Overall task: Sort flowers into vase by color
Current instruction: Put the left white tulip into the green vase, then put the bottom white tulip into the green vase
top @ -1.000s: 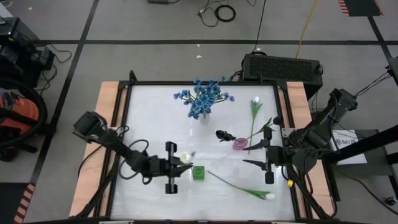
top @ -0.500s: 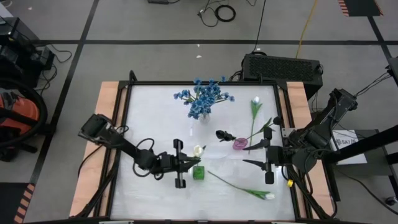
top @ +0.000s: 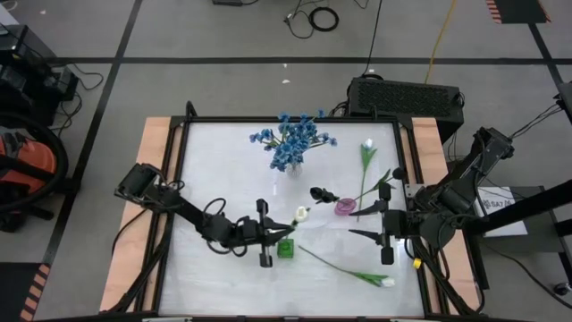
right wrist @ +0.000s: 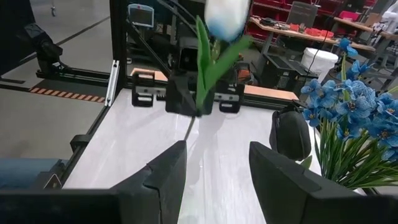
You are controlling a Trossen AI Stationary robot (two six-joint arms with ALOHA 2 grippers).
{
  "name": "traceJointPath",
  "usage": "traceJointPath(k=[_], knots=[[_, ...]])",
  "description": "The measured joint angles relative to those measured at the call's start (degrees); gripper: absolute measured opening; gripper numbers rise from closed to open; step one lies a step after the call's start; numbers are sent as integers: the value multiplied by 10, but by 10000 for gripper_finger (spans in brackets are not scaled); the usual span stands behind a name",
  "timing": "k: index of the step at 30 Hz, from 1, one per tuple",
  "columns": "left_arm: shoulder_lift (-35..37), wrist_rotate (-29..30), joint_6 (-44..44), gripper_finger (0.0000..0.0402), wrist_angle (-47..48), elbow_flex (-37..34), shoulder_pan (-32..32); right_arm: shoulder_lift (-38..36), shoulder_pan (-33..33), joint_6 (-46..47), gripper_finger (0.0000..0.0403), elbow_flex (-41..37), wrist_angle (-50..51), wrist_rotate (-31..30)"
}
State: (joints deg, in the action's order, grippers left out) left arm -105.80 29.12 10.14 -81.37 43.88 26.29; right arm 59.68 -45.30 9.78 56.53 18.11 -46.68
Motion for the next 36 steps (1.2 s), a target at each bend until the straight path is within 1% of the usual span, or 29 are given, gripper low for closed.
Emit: traceJointPath(k=[6,10,16,21,23,26,29,33,36], knots=[[0,0,-37,31,68,0,-13,0,0,0,167,0,0,0],[0,-3,-39,32,100,0,-15,0,0,0,167,0,0,2],[0,-6,-39,33,123,0,-15,0,-1,0,167,0,0,2],[7,-29,-54,34,164,0,-14,0,-5,13,167,0,1,5],[10,-33,-62,42,176,0,-14,0,-10,13,167,0,1,3],[17,-35,-69,71,201,0,-14,0,-16,14,167,0,0,-3],[27,-30,-75,115,224,0,-14,0,-26,15,167,7,2,-23],[38,1,-83,174,262,0,-10,0,-43,15,167,18,3,-33],[59,20,-84,206,312,0,-4,0,-64,15,167,23,1,-33]])
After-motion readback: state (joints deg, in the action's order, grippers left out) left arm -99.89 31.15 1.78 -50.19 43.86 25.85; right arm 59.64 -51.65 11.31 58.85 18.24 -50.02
